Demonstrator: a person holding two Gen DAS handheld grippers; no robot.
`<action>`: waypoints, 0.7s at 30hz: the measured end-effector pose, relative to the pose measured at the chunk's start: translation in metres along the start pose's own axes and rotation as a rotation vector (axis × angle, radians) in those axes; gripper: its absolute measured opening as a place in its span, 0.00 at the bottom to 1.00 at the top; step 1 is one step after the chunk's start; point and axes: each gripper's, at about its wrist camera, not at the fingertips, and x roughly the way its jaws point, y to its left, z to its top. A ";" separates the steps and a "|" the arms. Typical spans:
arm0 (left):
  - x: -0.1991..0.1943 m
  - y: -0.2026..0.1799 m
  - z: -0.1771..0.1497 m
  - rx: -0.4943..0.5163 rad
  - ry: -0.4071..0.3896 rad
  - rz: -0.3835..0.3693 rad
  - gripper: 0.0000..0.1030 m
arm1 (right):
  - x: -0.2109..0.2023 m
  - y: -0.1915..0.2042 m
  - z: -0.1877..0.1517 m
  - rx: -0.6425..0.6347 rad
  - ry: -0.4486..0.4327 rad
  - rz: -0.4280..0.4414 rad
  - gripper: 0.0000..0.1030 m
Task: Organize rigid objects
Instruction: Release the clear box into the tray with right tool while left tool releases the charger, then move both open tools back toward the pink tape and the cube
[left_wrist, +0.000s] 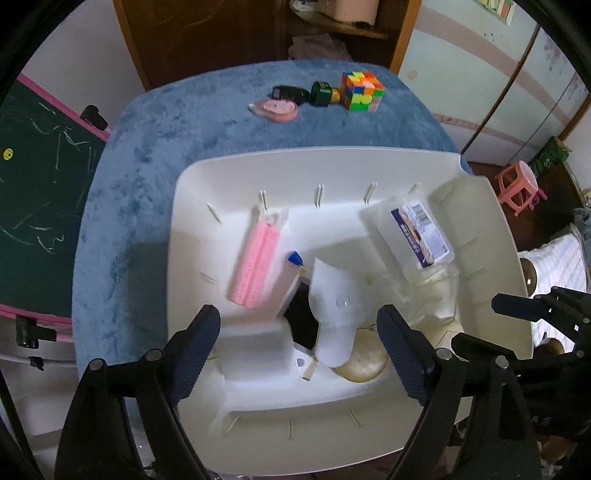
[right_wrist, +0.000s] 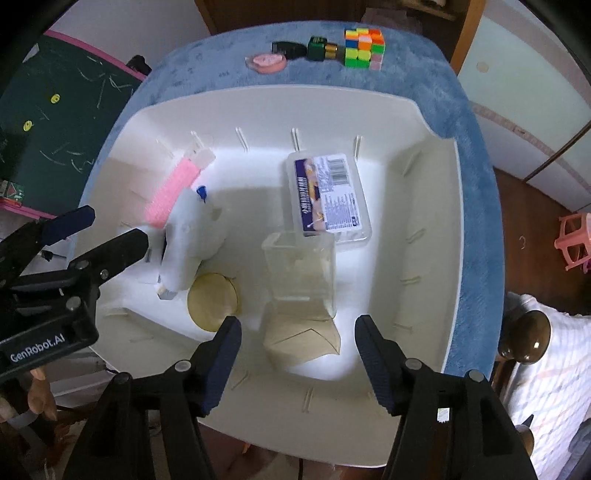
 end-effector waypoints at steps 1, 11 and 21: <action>-0.004 0.001 0.000 -0.003 -0.012 -0.001 0.86 | -0.004 0.000 0.000 -0.002 -0.010 0.003 0.63; -0.043 0.003 0.008 -0.034 -0.109 -0.010 0.86 | -0.035 0.003 0.008 -0.015 -0.096 0.027 0.63; -0.081 0.002 0.014 -0.082 -0.203 -0.023 0.86 | -0.070 0.005 0.005 -0.036 -0.192 0.058 0.63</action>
